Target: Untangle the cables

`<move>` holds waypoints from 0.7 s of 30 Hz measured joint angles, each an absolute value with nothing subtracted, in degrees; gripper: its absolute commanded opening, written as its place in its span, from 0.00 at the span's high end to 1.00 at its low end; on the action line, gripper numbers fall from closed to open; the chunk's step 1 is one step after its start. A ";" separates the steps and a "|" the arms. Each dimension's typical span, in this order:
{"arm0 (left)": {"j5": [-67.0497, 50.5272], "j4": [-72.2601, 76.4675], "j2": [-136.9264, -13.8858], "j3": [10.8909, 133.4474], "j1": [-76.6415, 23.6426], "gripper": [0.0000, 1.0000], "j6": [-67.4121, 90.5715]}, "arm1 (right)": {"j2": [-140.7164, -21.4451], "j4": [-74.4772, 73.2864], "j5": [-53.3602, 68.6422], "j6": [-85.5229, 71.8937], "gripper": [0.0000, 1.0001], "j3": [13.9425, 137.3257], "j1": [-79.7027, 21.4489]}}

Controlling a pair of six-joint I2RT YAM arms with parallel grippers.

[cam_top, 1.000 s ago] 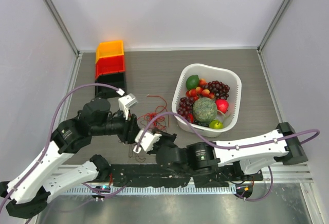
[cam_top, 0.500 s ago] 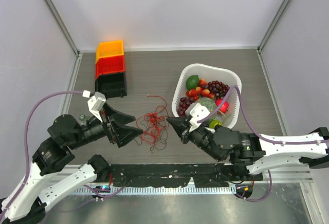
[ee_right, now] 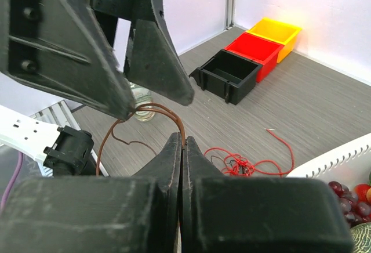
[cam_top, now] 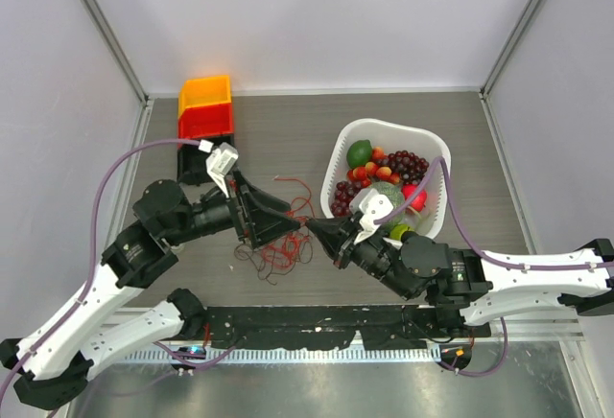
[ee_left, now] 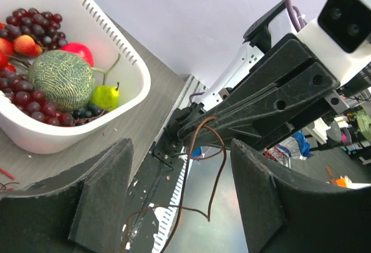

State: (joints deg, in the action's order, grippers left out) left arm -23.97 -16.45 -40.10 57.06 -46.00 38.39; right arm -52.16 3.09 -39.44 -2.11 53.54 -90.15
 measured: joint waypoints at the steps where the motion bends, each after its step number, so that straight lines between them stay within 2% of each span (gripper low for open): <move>1: -24.38 -15.94 -40.77 57.06 -46.00 0.40 38.70 | -52.27 3.29 -39.31 -2.13 0.99 53.54 -90.15; 6: -26.50 -14.17 -41.71 57.06 -46.00 0.59 39.90 | -52.75 4.12 -39.27 -2.11 0.99 53.54 -90.13; 8: -27.49 -13.08 -41.71 57.06 -46.00 0.57 40.21 | -52.88 4.54 -39.27 -2.13 0.99 53.54 -90.13; 11: -28.75 -12.60 -41.76 57.06 -46.00 0.43 40.23 | -52.93 4.80 -39.44 -2.13 0.99 53.54 -90.11; 14: -29.58 -12.71 -41.71 57.06 -46.00 0.41 40.10 | -52.93 4.93 -39.88 -2.15 0.99 53.54 -90.00; 19: -29.65 -14.61 -41.60 57.06 -46.00 0.53 39.16 | -52.93 5.19 -39.97 -2.37 0.99 53.54 -89.86; 21: -29.65 -15.33 -41.87 57.08 -46.00 0.61 38.52 | -52.93 5.19 -39.94 -2.46 0.99 53.54 -89.86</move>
State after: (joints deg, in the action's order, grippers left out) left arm -29.65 -15.33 -41.87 57.08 -46.00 38.52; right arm -52.93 5.19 -39.94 -2.46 53.54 -89.86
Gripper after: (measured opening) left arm 0.481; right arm 0.034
